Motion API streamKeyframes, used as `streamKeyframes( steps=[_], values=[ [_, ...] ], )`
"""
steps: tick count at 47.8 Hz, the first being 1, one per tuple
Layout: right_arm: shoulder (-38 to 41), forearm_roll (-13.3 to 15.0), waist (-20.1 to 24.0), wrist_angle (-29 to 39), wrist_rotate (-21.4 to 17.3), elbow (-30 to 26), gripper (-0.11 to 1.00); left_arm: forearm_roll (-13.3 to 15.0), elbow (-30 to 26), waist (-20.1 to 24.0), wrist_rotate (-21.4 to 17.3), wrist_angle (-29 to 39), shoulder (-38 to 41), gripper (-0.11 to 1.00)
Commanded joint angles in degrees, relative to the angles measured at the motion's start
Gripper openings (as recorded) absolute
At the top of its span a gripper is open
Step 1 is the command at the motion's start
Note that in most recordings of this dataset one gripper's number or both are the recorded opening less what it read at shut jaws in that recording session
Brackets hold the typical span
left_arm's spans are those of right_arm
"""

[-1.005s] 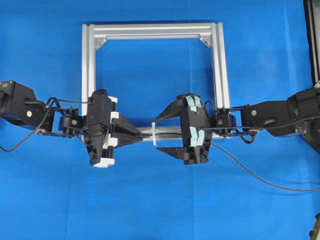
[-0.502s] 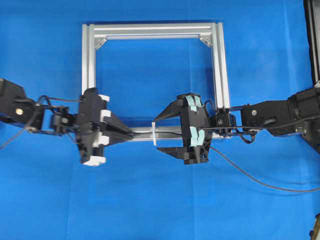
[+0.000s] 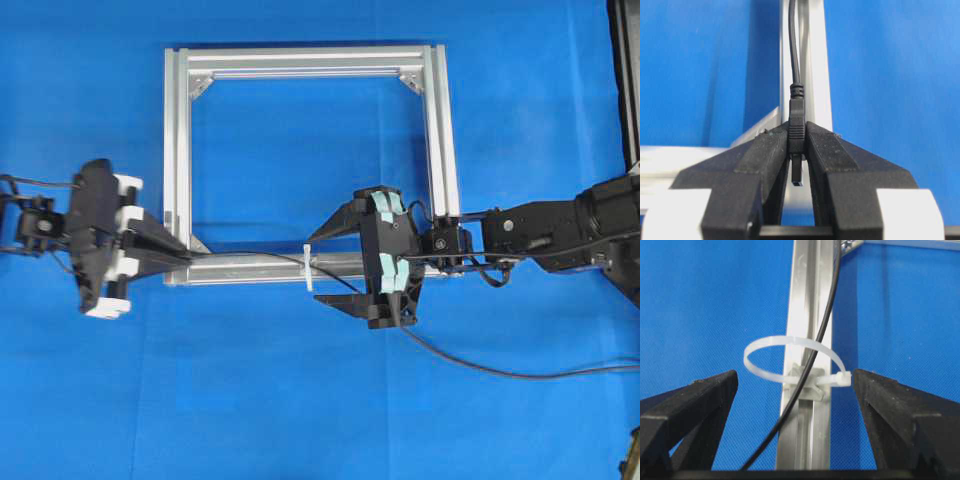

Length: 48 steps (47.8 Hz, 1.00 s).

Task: Insert the wire through the string loop located in the center.
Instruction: 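Pull the cable leftward through the loop with the left gripper, then open the left gripper to release the connector and back both grippers away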

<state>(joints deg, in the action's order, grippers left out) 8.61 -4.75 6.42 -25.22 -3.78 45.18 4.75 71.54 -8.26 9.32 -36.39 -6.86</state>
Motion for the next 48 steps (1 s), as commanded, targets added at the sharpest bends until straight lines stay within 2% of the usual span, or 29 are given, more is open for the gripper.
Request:
streamKeyframes(
  steps=[1,9,15,28,48],
  values=[
    [-0.88,0.09,-0.09,0.00,0.09,-0.79,0.88,0.09,1.49,0.09,0.62,-0.35,-2.72,0.07],
    [-0.88,0.09,-0.09,0.44,0.09,-0.88,0.88,0.09,4.83,-0.09,2.20,0.44,-6.15,0.07],
    [-0.88,0.09,-0.09,0.62,0.09,-0.88,0.88,-0.09,5.98,-0.62,1.76,1.32,-7.47,0.07],
    [-0.88,0.18,-0.09,0.62,0.18,-0.97,0.88,-0.18,5.10,-0.79,-1.14,5.27,-6.77,0.07],
    [-0.88,0.18,0.00,0.62,0.18,-1.05,0.88,-0.26,5.19,-0.79,-1.32,7.03,-7.03,0.08]
  ],
)
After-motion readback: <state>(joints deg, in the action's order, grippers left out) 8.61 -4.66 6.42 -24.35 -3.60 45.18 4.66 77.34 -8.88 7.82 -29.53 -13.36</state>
